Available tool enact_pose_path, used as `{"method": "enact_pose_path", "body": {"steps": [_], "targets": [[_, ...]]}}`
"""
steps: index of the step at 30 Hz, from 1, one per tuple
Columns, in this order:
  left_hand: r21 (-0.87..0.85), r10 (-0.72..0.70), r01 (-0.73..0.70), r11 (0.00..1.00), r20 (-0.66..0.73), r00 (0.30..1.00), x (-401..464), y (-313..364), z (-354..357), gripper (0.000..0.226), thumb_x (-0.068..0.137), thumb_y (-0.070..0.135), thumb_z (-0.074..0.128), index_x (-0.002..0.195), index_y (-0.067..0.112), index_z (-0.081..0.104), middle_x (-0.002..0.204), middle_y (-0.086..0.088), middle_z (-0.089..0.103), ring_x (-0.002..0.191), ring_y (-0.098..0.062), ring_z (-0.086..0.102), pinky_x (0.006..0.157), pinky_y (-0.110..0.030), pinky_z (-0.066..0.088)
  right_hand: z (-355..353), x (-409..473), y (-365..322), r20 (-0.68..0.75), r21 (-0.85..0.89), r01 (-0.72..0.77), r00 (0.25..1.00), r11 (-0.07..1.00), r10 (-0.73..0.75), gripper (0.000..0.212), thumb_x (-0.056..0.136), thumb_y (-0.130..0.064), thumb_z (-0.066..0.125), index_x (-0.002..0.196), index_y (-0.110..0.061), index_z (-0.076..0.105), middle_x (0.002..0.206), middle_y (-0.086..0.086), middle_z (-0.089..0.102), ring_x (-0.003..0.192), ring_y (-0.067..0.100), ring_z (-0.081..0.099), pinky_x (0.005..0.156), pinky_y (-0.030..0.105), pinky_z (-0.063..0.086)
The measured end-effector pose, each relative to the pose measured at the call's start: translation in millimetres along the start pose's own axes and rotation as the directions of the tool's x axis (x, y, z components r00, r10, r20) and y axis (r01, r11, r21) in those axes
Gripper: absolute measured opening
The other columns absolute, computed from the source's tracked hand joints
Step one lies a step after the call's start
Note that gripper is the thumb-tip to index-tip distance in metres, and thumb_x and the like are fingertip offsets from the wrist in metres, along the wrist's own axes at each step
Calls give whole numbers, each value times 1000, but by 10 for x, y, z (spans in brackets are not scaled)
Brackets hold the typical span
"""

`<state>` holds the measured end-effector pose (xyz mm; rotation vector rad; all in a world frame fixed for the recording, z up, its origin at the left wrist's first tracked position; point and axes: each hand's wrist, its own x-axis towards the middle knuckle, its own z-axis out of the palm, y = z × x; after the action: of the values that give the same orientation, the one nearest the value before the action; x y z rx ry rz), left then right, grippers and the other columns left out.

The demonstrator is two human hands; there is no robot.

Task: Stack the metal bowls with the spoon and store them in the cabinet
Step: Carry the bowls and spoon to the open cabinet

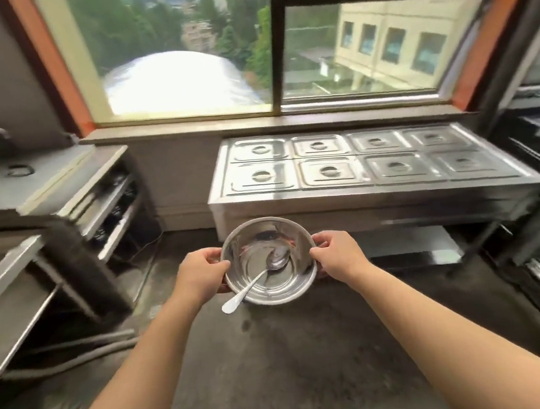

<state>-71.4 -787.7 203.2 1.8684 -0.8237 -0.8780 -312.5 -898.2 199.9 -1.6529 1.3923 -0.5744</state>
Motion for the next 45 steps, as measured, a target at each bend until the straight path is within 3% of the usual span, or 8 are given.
{"method": "enact_pose_path", "body": {"steps": [4,13,16,22,26,32,38,45], "targets": [[52,68,-77,996,155,986,395,382,610,23,87,2,66,107,10,75,78,-11,73,63,-34,71,67,-53,63,-575,148,236,-148,29,-82,985,996,85,26,82,-11,65,100,-21,80,87,6,79,88,30,75,85,53,61],[55,192,-256,965,513,837,1179,1293,1987,17,84,3,70,95,15,77,67,-5,75,55,-20,69,63,-46,64,-1540,440,696,-472,107,-255,837,961,275,19,85,-14,67,82,-31,76,83,0,78,85,27,74,83,52,61],[28,247,-330,944,604,758,1332,1615,2434,18,83,1,71,97,13,76,58,3,73,47,-7,67,49,-30,60,-1828,462,832,-566,141,-291,760,946,319,12,78,-13,66,77,-18,77,76,14,76,81,40,72,78,57,60],[14,276,-438,899,758,591,1358,2157,3289,19,81,2,67,91,14,77,59,3,72,48,-17,71,48,-27,58,-2364,304,996,-719,256,-311,571,915,396,25,66,-21,63,68,-41,78,74,13,77,67,34,73,71,57,62],[6,274,-497,867,829,488,1290,2423,3924,21,81,3,66,84,21,76,55,5,72,45,-15,70,39,-16,49,-2775,231,1173,-781,332,-278,456,901,428,51,76,-8,67,56,-54,73,77,11,78,49,19,70,49,36,59],[-15,255,-515,857,881,399,1173,2803,5002,21,81,1,68,95,13,77,64,2,73,43,-15,69,38,-17,49,-3501,293,1736,-768,438,-269,383,858,513,41,77,-3,62,65,-38,80,60,2,74,48,17,70,54,39,62],[-32,246,-528,849,907,341,1062,3241,6232,20,79,-2,68,90,12,77,63,-3,75,54,-23,74,46,-27,58,-4497,508,2403,-779,433,-315,340,845,526,17,71,-15,64,78,-4,74,73,22,73,65,37,73,67,62,62],[-51,235,-518,854,925,297,897,3773,7558,17,79,0,72,90,12,77,67,-4,75,55,-21,74,53,-37,63,-5645,669,2911,-789,463,-310,283,830,546,20,76,-3,63,89,9,72,83,31,73,72,46,74,67,64,61]]}}
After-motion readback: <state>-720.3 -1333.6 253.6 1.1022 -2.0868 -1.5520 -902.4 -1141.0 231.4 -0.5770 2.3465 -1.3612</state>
